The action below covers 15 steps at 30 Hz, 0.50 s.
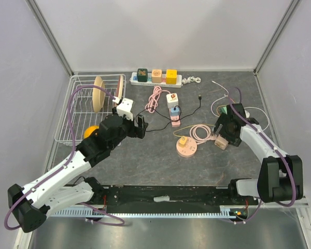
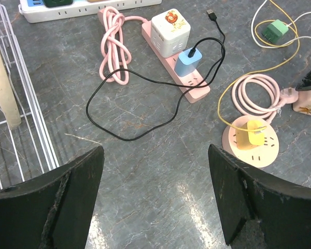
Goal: Insert the plug
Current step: Move the plug to the center of the board.
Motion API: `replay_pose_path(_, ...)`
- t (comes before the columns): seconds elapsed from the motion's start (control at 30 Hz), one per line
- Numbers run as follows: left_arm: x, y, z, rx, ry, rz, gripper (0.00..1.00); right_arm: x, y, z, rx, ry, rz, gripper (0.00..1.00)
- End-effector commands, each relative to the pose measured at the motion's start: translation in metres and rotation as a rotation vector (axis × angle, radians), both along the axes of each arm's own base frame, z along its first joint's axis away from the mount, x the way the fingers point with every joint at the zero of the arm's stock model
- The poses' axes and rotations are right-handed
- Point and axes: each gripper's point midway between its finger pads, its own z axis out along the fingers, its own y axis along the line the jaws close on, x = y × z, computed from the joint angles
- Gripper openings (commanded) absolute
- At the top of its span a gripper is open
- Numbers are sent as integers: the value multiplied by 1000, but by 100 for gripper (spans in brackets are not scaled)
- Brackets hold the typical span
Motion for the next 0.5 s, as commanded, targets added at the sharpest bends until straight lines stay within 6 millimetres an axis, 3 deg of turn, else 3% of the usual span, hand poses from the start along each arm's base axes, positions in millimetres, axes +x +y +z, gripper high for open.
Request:
replay_pose_path(0.0, 5, 2, 14, -4, -70, 5, 87, 31, 3, 38, -57, -116, 81, 98)
replay_pose_path(0.1, 5, 0, 11, -6, -62, -2, 87, 28, -13, 56, -149, -128, 76, 98)
replay_pose_path(0.2, 3, -2, 13, -14, -62, -12, 87, 18, -27, 56, -220, -71, 71, 98)
replay_pose_path(0.47, 1, -6, 9, -14, -55, -26, 87, -3, -15, 21, -135, -43, 72, 98)
